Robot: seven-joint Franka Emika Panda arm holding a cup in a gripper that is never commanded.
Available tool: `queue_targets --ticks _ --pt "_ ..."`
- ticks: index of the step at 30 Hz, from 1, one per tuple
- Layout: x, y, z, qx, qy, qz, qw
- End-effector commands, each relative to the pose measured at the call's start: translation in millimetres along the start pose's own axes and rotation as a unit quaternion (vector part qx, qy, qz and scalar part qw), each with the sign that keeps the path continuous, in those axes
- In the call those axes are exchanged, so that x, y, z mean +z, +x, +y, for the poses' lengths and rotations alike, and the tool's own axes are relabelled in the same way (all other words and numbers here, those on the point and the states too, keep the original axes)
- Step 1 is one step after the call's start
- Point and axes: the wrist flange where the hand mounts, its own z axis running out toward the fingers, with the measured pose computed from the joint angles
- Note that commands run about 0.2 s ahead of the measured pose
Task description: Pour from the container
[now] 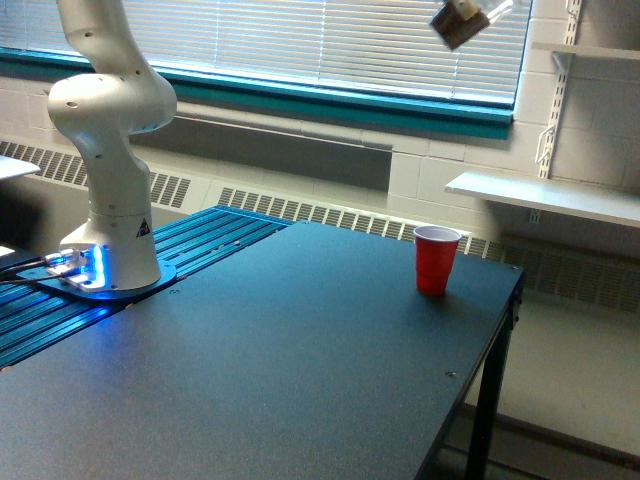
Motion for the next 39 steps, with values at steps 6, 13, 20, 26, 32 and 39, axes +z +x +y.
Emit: queue_targets --ticks 6,13,20,26,32,39 --pt "3.5 -52.4 -1.6 -0.058 0.002 -0.017 0.9982" --pt "11.3 -83.2 6.6 -0.074 -0.008 -0.034 0.9967" --pt "19.7 -108.9 15.8 -0.088 -0.025 -0.053 0.9944" --pt "28.3 -126.6 22.3 -0.093 -0.033 -0.071 0.9926" --pt "36.1 -140.0 26.0 -0.095 -0.033 -0.091 0.9908" --pt "46.5 -154.3 29.3 -0.1 -0.041 -0.115 0.9874"
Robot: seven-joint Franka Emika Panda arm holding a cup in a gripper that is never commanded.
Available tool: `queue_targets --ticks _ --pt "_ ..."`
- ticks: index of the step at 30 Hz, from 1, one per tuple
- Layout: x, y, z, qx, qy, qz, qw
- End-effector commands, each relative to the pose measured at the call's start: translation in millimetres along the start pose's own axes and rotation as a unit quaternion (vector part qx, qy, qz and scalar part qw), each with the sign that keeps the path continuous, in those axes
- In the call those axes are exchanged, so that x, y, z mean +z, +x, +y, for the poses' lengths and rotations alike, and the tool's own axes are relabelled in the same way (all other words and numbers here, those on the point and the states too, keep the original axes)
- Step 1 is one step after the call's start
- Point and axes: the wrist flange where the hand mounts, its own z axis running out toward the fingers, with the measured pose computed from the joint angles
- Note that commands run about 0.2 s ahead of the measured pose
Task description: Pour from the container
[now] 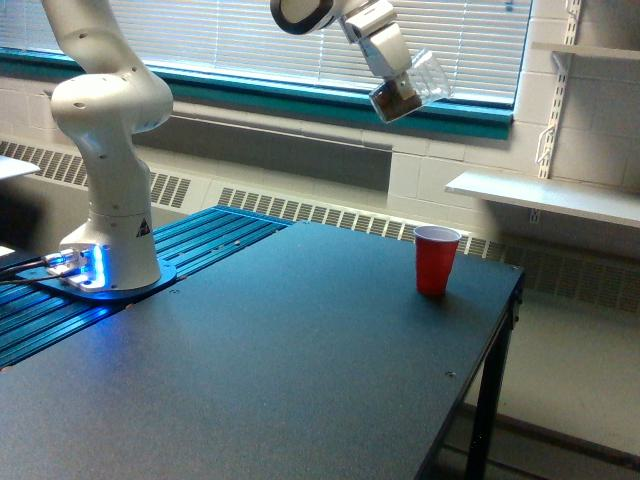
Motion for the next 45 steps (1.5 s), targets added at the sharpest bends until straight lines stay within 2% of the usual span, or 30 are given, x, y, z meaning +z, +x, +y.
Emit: queue_targets --ticks 1,8,24,45 --pt "9.8 -11.8 -4.8 -0.021 -0.003 -0.02 0.9996" --pt "21.9 -18.9 -6.0 -0.02 -0.008 -0.036 0.9991" --pt "53.0 -24.2 -5.7 -0.016 -0.046 -0.06 0.997" --pt "87.5 -33.5 -14.1 -0.012 -0.078 -0.096 0.9923"
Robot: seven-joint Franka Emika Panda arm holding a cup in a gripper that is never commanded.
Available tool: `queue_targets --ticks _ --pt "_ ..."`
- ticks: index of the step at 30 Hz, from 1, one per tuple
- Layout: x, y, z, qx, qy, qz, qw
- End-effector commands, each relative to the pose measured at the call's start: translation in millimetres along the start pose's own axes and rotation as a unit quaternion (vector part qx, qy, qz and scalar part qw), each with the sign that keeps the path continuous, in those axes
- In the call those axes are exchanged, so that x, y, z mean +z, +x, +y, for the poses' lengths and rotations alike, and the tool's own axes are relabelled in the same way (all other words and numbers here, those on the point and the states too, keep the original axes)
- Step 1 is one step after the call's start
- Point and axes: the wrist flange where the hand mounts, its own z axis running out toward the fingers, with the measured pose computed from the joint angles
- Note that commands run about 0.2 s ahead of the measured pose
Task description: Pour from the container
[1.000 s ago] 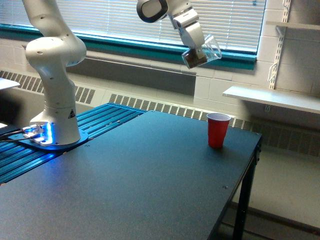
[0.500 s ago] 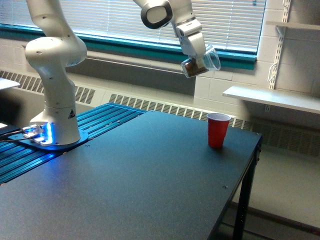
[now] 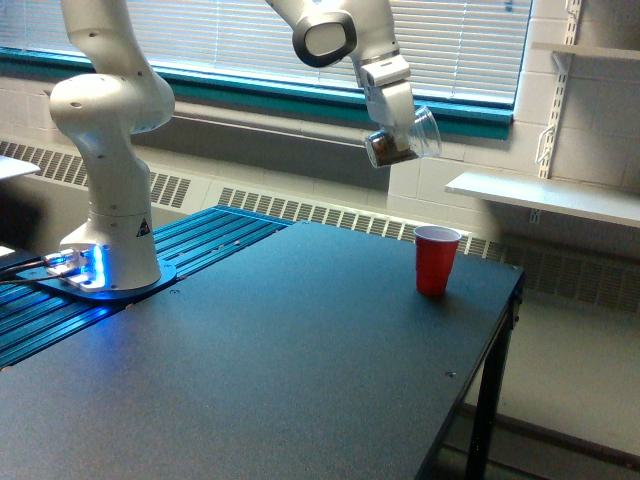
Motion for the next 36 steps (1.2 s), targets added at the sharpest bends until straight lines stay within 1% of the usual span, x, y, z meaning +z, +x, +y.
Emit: queue_targets --ticks 1,10,18,36 --pt "4.5 0.6 -5.8 0.015 -0.009 -0.005 0.9998" --pt "15.5 -3.2 -7.4 0.019 -0.023 -0.018 0.9994" --pt "23.0 0.2 -12.3 0.027 -0.032 -0.021 0.9989" --pt "43.2 1.9 -23.6 0.015 -0.061 -0.034 0.9974"
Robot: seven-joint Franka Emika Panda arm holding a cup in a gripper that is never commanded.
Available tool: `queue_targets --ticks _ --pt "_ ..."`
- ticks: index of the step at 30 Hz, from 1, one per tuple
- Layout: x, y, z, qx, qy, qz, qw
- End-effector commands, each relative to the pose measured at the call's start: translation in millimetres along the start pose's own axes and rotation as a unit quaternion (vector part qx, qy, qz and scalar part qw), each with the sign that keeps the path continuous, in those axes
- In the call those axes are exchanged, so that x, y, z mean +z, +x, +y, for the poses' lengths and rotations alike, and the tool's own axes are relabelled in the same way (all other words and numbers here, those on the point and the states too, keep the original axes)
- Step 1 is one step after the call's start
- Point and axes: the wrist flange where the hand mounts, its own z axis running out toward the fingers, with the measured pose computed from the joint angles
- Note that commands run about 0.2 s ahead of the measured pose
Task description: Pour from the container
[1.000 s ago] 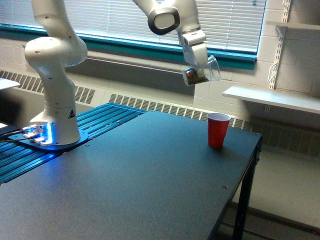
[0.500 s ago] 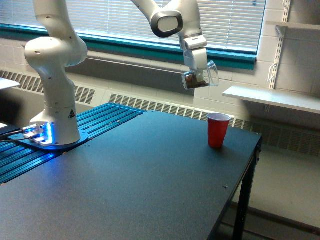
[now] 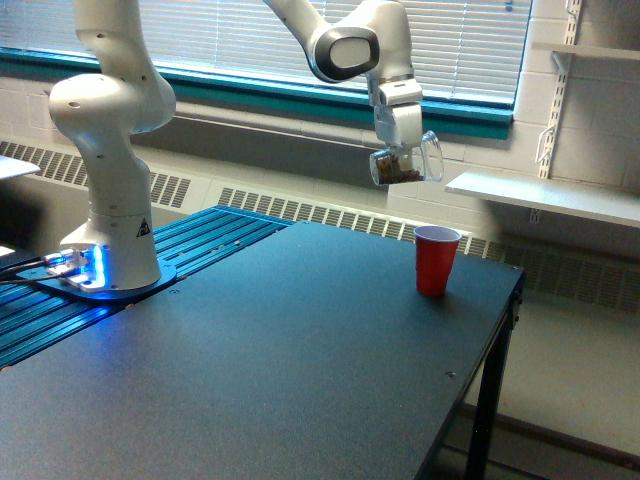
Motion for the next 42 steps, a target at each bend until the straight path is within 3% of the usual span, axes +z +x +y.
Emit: queue_targets --ticks 1,42 --pt "1.0 1.5 -5.3 0.014 -0.008 -0.001 0.9999" --pt "27.0 2.2 -16.3 0.006 -0.074 -0.029 0.9968"
